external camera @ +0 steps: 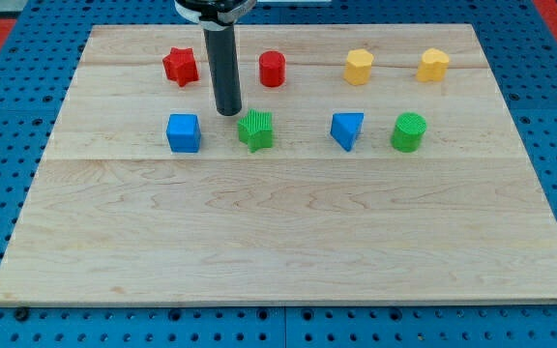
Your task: Push the green star towards the bottom center of the board
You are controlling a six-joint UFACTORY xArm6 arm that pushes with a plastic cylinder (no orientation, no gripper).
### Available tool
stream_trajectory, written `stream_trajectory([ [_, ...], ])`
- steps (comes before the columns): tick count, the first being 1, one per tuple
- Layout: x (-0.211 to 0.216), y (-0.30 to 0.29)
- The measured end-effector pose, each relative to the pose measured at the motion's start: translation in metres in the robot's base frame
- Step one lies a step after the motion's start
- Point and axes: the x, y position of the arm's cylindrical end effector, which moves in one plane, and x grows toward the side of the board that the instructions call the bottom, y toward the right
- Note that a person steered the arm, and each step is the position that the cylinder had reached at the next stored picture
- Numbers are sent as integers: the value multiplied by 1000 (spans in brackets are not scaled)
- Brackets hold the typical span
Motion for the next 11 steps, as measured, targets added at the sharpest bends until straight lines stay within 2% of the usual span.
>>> stream_trajectory([
  [4,15,44],
  [5,41,44],
  [7,122,45],
  [8,139,40],
  [9,129,49],
  [10,127,82],
  [11,105,83],
])
